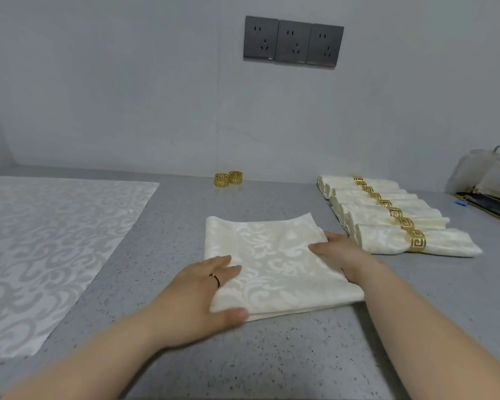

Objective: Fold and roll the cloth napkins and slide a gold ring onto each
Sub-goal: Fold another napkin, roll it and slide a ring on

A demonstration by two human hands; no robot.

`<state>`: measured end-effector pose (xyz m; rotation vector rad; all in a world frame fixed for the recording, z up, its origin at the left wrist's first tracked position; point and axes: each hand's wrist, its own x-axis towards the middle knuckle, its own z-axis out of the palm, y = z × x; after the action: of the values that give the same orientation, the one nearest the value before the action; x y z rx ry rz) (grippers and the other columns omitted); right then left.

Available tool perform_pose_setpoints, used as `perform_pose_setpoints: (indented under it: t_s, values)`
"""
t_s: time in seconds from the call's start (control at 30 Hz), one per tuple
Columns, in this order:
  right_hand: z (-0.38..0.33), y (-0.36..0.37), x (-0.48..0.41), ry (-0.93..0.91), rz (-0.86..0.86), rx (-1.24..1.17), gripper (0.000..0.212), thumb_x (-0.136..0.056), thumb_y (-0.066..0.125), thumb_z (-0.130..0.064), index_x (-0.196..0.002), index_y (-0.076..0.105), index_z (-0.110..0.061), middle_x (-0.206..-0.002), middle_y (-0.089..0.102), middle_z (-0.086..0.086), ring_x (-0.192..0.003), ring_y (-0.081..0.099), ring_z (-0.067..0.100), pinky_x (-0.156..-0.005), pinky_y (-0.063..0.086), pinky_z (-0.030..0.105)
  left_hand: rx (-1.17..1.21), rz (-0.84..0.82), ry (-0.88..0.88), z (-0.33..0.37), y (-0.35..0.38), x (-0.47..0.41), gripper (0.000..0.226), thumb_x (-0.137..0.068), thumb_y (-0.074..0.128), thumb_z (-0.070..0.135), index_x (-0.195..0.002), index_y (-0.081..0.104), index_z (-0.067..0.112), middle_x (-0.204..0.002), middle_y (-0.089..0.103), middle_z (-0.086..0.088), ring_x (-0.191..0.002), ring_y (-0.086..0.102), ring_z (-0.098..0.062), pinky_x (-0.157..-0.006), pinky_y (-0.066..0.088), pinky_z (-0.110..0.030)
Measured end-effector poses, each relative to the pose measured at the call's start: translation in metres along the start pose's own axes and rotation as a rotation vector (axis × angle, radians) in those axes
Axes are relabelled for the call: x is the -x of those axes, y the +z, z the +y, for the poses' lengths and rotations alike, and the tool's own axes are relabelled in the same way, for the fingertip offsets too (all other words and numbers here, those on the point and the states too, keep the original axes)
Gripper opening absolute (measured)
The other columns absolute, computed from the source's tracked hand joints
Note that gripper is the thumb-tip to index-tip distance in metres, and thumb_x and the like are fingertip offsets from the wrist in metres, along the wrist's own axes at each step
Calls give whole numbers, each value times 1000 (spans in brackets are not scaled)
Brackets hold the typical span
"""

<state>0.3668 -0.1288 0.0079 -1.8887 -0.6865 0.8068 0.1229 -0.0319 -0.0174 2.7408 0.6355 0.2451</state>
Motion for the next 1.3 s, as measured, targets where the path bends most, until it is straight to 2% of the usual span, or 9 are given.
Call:
perform_pose_setpoints:
  t_s: [0.17, 0.27, 0.4, 0.6, 0.67, 0.8, 0.9, 1.1, 1.3]
  values:
    - [1, -3, -2, 22, -27, -90, 24, -93, 48, -4, -116, 51, -8, -102, 60, 11, -78, 59, 25, -69, 48, 29, -141, 80, 92, 11, 18, -2, 114, -40, -13, 84, -144, 8, 41, -132, -9, 29, -122, -9, 13, -104, -13, -15]
    - [2, 1, -2, 38, -43, -126, 15, -92, 48, -4, -105, 52, -10, -86, 63, 6, -71, 59, 20, -61, 51, 26, -146, 256, 106, 5, 19, -7, 89, -75, -12, 74, -130, 47, 36, -135, 33, 23, -124, 33, 6, -104, 16, -23]
    - [7, 11, 2, 57, -125, -128, 18, -91, 49, -2, -107, 54, -8, -88, 64, 6, -74, 61, 19, -63, 53, 26, -120, 233, 123, -18, 5, -4, 70, -97, 3, 46, -95, 71, 31, -103, 69, 13, -92, 68, -5, -76, 48, -17]
    - [4, 21, 7, 53, -133, -131, 48, -93, 51, -16, -135, 35, 0, -82, 59, 7, -63, 57, 17, -47, 50, 21, 33, 219, 10, -49, 3, 5, 113, -44, -18, 91, -123, 46, 41, -127, 23, 33, -123, 8, 19, -94, 7, 6]
    - [4, 17, 5, 1, 3, -73, 47, -94, 50, -16, -134, 35, 4, -70, 48, 6, -53, 46, 15, -32, 36, 9, -4, 169, 18, -47, 10, 3, 113, -41, -13, 94, -126, 40, 43, -128, 18, 36, -124, 11, 20, -90, 1, 10]
    - [-1, 10, -4, -95, 130, 7, 40, -90, 49, 1, -60, 29, -16, -57, 37, 5, -32, 41, 9, -30, 28, 8, 30, 150, 23, -42, 12, 3, 58, -76, 26, 66, -130, 30, 45, -123, 5, 43, -126, 14, 15, -88, 3, 11]
    - [-7, 5, -11, -151, 256, 63, 40, -91, 48, 0, -55, 36, -14, -54, 35, 4, -45, 34, 15, -31, 26, 11, 92, 148, 12, -41, 9, 5, 51, -92, 50, 28, -125, 16, 49, -119, -5, 45, -122, 9, 16, -83, 1, 13]
    - [6, -9, -20, -93, 305, 146, 42, -87, 44, 4, -50, 32, -11, -52, 31, 7, -49, 29, 17, -36, 22, 16, 135, 117, -14, -45, 7, 6, 60, -90, 53, 13, -117, 16, 52, -124, 8, 40, -122, 12, 14, -89, 4, 9]
    - [18, -11, -22, -155, 299, 165, 34, -88, 44, 3, -59, 36, -12, -57, 32, 5, -52, 28, 15, -35, 22, 12, 290, 73, 11, -44, 0, 8, 58, -55, 45, 57, -98, 19, 87, -128, 19, 41, -117, 17, 33, -90, 11, 11]
